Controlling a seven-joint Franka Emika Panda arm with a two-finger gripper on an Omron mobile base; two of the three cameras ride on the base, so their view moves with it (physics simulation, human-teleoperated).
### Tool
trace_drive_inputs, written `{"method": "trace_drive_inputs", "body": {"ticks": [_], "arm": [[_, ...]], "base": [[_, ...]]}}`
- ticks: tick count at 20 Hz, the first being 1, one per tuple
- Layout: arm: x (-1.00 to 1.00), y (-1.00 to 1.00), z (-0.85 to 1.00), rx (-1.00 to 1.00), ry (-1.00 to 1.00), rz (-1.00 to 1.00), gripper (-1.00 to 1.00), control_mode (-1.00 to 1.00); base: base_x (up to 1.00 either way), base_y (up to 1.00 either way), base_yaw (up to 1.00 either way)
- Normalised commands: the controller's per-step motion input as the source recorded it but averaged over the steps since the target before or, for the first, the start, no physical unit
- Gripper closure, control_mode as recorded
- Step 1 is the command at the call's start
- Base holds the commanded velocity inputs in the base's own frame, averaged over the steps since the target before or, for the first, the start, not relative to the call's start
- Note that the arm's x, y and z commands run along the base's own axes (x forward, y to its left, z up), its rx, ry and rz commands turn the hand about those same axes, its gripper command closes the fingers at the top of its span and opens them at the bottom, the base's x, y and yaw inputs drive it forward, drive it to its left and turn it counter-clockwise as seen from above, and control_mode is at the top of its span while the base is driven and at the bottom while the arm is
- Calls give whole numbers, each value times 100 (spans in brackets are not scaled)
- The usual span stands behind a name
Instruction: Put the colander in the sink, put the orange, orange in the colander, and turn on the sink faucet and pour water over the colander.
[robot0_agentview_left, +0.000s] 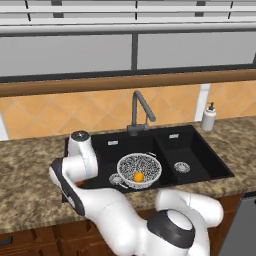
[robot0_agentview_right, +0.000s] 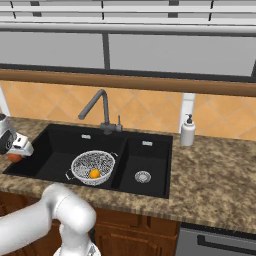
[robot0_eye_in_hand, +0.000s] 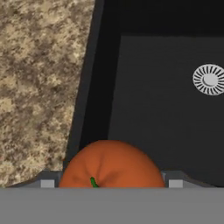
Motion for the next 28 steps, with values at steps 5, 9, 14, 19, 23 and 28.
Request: {"method": "trace_drive_inputs", "body": {"ticks": [5, 9, 14, 19, 23, 28], "arm": [[0, -86, 7, 0, -1, -9, 100, -100], [2, -66, 0, 0, 0, -11, 100, -100], [12, -45, 0, 0, -1, -11, 100, -100], [31, -24, 0, 0, -3, -9, 100, -100], [29, -30, 0, 0, -1, -9, 100, -100], [19, -54, 0, 0, -2, -9, 100, -100]], "base": [[0, 0, 0], [0, 0, 0], [0, 0, 0], [0, 0, 0], [0, 0, 0], [0, 0, 0]]}}
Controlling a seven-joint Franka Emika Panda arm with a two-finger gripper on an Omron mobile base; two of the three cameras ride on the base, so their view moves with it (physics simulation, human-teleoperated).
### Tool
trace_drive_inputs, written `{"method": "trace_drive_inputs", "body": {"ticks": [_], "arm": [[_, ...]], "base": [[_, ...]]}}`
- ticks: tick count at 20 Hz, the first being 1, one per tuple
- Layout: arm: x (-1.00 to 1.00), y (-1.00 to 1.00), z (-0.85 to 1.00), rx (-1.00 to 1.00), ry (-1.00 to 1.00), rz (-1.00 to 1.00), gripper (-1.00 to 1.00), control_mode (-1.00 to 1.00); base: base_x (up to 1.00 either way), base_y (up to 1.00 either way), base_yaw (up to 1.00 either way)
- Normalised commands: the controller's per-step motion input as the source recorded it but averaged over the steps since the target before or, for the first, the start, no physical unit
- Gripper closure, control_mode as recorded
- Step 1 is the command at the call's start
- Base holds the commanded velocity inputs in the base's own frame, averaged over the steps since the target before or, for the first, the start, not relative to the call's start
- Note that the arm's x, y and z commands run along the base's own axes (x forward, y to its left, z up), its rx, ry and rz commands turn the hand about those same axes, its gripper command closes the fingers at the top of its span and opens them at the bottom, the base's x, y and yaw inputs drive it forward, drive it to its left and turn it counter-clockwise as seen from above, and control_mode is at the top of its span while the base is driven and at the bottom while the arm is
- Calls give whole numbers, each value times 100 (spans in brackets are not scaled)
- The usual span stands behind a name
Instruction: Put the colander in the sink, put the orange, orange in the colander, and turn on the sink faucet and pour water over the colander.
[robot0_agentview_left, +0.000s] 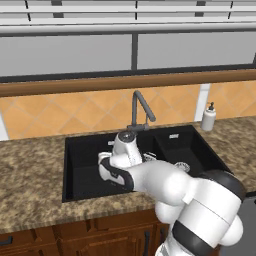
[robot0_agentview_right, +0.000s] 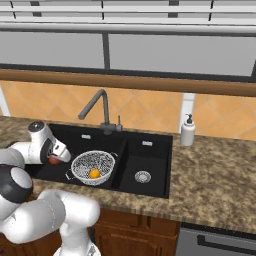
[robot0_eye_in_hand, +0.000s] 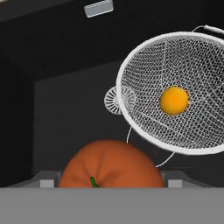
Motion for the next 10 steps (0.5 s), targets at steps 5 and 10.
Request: {"method": "trace_drive_inputs", "body": {"ticks": [5, 10], "arm": [[5, -69, -9, 0, -1, -6, 100, -100], [0, -57, -24, 0, 0, -5, 100, -100]], "base": [[0, 0, 0], [0, 0, 0]]}}
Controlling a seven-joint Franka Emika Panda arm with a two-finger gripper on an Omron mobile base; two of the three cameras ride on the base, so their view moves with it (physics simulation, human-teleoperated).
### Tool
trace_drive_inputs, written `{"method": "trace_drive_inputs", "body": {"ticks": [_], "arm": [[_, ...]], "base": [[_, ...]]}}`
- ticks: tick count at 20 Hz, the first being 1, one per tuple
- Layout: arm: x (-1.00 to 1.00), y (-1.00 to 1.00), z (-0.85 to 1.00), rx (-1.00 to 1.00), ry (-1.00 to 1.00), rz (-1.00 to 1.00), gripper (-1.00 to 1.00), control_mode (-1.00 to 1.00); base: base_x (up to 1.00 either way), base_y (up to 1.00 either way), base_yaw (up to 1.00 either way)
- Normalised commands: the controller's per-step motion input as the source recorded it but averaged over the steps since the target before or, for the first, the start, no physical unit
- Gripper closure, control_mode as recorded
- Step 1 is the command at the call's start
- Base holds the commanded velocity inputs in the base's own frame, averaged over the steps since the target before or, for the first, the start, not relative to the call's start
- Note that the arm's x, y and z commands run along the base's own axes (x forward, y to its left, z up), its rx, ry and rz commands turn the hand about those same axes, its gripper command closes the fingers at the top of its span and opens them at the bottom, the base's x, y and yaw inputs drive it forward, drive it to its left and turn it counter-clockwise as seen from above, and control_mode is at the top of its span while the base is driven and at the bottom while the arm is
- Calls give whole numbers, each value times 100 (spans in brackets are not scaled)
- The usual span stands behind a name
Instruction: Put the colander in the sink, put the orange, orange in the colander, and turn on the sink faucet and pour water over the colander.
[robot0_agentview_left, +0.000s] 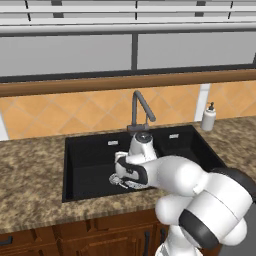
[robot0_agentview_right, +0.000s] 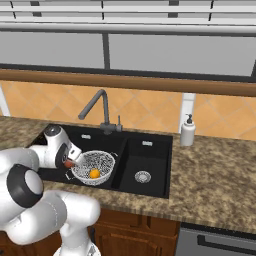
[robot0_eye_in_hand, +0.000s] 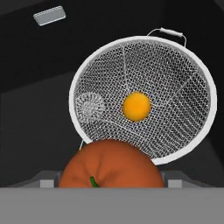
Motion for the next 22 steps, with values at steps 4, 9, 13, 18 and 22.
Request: {"method": "trace_drive_inputs", "body": {"ticks": [4, 9, 13, 18, 22], "arm": [[2, -19, -21, 0, 0, -8, 100, -100], [14, -1, -21, 0, -3, -2, 100, -100], [21, 0, -15, 0, -2, -1, 100, -100], [29, -4, -11, 0, 0, 0, 100, -100], [15, -2, -19, 0, 0, 0, -100, -100]], "base": [[0, 0, 0], [0, 0, 0], [0, 0, 0], [0, 0, 0], [0, 0, 0]]}}
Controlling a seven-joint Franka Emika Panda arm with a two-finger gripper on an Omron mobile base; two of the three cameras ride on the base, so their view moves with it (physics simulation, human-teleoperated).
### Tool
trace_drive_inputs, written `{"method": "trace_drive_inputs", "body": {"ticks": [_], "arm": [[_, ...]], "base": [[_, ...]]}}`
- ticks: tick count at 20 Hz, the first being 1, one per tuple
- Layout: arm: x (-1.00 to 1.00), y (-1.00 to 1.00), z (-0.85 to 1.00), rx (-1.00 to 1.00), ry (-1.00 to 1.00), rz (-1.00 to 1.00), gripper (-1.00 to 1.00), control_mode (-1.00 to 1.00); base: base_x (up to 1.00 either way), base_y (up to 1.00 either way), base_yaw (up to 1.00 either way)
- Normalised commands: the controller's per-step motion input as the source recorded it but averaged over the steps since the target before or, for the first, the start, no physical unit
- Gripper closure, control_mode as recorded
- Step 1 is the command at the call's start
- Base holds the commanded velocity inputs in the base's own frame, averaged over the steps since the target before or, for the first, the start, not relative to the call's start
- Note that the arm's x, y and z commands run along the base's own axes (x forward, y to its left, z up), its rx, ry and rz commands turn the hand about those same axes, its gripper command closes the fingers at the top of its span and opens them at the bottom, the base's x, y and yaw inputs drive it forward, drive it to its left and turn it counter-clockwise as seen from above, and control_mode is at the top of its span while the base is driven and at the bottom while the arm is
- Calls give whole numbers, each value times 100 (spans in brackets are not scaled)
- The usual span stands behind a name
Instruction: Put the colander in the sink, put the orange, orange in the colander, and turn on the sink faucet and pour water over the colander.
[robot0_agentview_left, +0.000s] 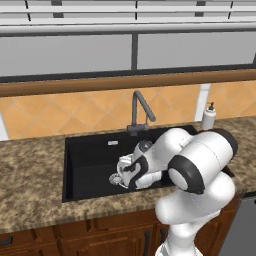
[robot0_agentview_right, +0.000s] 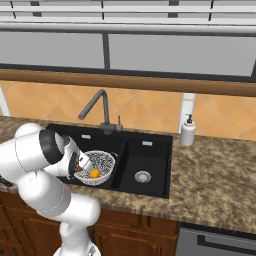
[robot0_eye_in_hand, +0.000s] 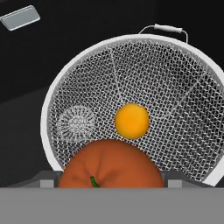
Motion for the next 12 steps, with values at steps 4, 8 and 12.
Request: {"method": "trace_drive_inputs", "body": {"ticks": [4, 8, 12], "arm": [[3, 0, -12, 0, 0, 0, -100, -100], [0, 0, 0, 0, 0, 0, -100, -100], [0, 0, 0, 0, 0, 0, -100, -100]], "base": [[0, 0, 0], [0, 0, 0], [0, 0, 0]]}}
